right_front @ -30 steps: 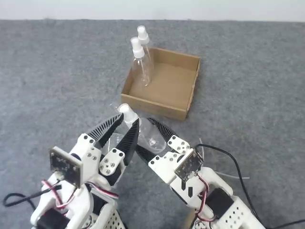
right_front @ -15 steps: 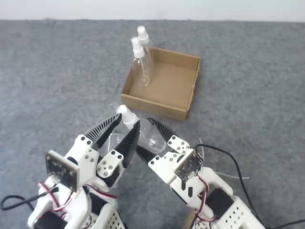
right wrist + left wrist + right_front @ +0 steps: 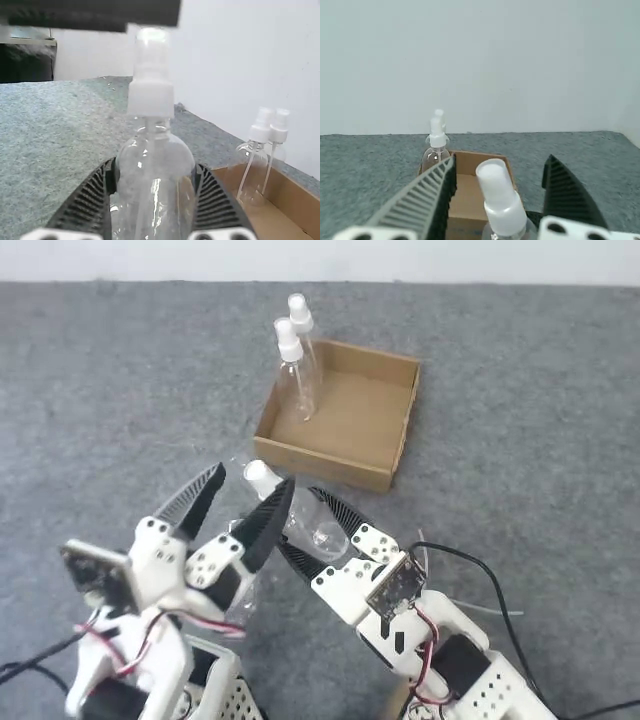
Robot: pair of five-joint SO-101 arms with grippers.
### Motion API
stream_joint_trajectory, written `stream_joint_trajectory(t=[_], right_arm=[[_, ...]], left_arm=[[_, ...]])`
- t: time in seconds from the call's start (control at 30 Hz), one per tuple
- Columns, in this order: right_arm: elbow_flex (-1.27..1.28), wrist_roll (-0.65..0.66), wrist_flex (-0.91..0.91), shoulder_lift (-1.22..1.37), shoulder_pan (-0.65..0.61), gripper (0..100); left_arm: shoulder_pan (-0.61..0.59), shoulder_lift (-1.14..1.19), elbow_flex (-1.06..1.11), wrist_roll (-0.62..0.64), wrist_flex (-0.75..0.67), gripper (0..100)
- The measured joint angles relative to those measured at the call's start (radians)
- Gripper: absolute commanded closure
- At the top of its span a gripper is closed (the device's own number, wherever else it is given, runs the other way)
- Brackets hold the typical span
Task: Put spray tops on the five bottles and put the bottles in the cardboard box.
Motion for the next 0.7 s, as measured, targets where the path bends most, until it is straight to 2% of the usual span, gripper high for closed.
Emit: stream_joint_trajectory(t=[0.2, 0.47, 0.7], right_arm=[[0.000, 0.000, 0.000, 0.000, -0.025, 98.2], [0.000, 0.000, 0.000, 0.000, -0.025, 98.2], [0.000, 0.000, 0.000, 0.000, -0.021, 98.2]], left_arm=[[0.000, 0.000, 0.101, 0.000, -0.109, 76], [0.044, 0.000, 0.100, -0.014, -0.097, 86], [0.133, 0.000, 0.098, -0.084, -0.060, 88]])
